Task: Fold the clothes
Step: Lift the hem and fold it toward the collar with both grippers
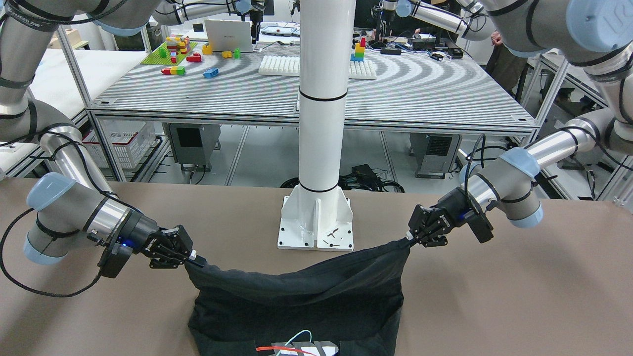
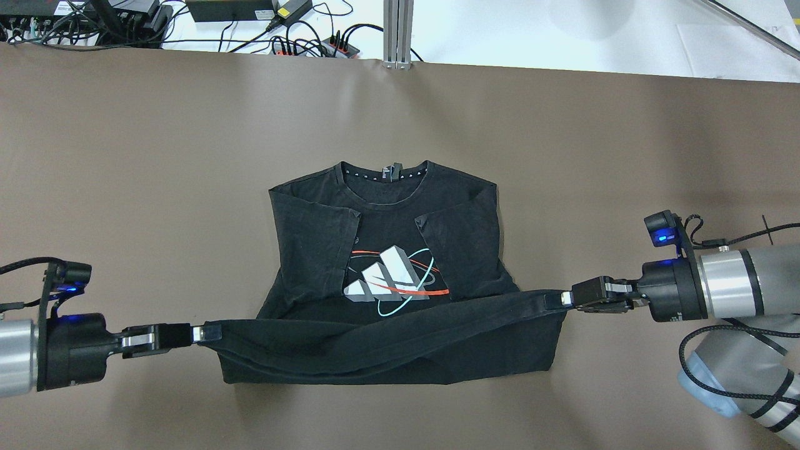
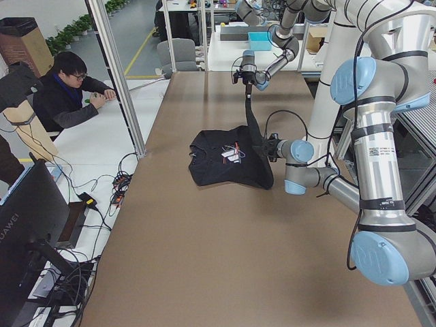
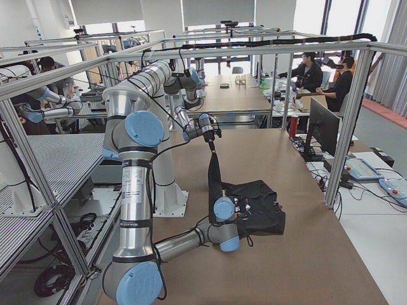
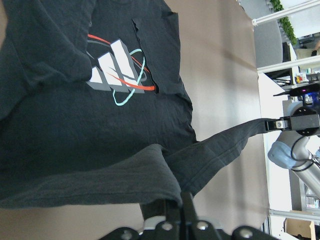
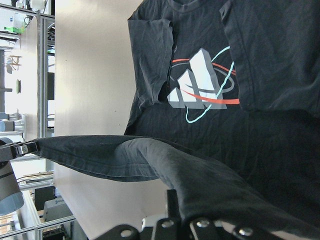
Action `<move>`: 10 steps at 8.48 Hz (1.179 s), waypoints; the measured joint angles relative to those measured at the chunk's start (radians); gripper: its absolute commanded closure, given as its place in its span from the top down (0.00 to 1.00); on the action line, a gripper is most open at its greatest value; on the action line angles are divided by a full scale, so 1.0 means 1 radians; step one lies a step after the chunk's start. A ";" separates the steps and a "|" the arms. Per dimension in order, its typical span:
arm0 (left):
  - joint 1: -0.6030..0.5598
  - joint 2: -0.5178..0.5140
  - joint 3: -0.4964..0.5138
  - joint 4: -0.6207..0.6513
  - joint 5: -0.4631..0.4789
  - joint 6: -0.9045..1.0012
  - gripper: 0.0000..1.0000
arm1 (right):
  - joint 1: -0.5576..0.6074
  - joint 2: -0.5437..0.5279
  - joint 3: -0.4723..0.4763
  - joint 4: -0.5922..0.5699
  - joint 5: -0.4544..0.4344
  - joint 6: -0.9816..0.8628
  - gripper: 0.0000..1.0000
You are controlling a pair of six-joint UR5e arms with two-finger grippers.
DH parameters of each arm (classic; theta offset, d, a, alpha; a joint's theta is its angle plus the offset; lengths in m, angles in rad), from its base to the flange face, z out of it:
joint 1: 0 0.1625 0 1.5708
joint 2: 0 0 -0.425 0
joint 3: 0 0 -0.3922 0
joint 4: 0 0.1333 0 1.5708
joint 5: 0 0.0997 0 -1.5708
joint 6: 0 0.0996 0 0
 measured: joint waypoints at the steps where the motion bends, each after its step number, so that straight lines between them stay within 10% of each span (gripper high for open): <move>1: -0.032 -0.042 0.051 0.000 0.000 -0.005 0.00 | 0.013 0.005 -0.001 -0.050 -0.018 -0.058 0.00; 10: -0.241 -0.350 0.455 0.053 0.029 -0.015 0.00 | 0.020 0.178 -0.148 -0.259 -0.262 -0.191 0.00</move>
